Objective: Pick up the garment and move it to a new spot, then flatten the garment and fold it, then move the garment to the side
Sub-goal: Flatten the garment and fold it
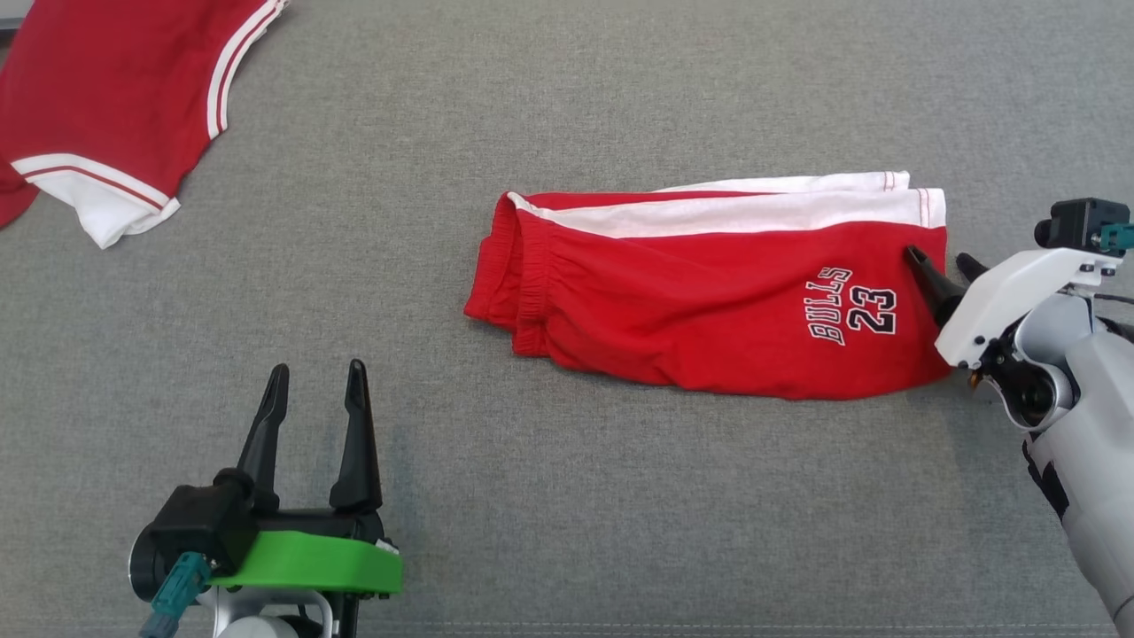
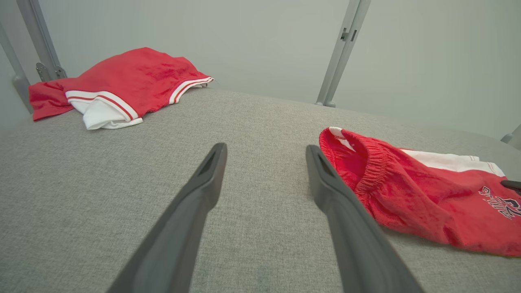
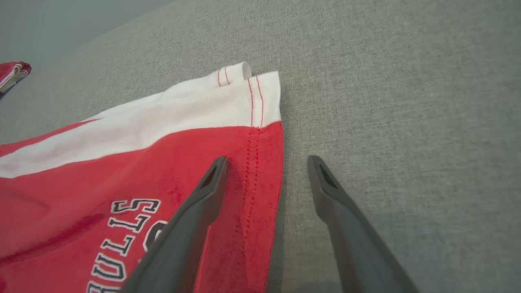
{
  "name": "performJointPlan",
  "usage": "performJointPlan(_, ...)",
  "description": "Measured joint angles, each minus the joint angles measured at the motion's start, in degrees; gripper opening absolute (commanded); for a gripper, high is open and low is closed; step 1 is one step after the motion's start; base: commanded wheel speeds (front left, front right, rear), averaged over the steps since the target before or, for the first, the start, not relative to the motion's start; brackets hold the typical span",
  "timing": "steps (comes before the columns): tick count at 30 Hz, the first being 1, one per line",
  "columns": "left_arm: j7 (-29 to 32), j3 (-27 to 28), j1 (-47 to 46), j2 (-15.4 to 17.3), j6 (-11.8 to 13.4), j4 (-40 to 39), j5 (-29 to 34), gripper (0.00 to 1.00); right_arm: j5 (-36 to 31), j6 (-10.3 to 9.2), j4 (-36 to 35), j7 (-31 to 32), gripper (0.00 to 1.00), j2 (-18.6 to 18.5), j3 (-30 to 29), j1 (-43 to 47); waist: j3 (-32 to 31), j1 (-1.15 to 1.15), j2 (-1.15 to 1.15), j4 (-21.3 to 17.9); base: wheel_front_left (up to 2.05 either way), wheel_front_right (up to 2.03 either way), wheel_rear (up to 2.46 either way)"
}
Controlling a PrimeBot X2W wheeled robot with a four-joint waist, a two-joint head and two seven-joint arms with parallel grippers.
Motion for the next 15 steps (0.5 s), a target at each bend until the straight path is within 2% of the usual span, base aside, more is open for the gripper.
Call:
performJointPlan(4,0.0,-0.4,-0.4,0.0,0.0,0.0,-0.1,1.0,0.2,0.53,1.1,0.9,0.99,-0.1,0.0,-2.4,0.9,0.0,0.0,0.6,0.0,0.0,0.0)
performJointPlan(8,0.0,-0.4,-0.8,0.0,0.0,0.1,-0.2,1.0,0.6,0.9,2.3,1.8,0.9,-0.1,0.4,-3.9,1.7,0.0,0.0,1.4,0.0,0.0,0.0)
performJointPlan(11,0.0,-0.1,-1.5,0.0,0.0,0.2,-0.2,1.0,0.7,1.32,3.0,2.4,0.7,0.2,1.2,-4.9,2.0,0.0,0.0,1.9,0.0,0.0,0.0)
performJointPlan(12,0.0,-0.1,-1.6,0.0,0.0,0.2,-0.2,1.0,0.7,1.54,3.2,2.6,0.66,0.4,1.5,-5.1,2.0,0.0,0.0,1.9,0.0,0.0,0.0)
performJointPlan(13,0.0,-0.1,-1.6,0.0,0.0,0.2,-0.2,1.0,0.8,1.54,3.4,2.7,0.5,0.5,1.7,-5.4,2.1,0.0,0.0,2.0,0.0,0.0,0.0)
performJointPlan(15,0.0,-0.1,-1.6,0.0,0.0,0.2,-0.6,1.0,1.1,1.55,3.5,3.1,0.42,0.9,2.2,-5.8,2.1,0.0,0.0,2.0,0.0,0.0,0.0)
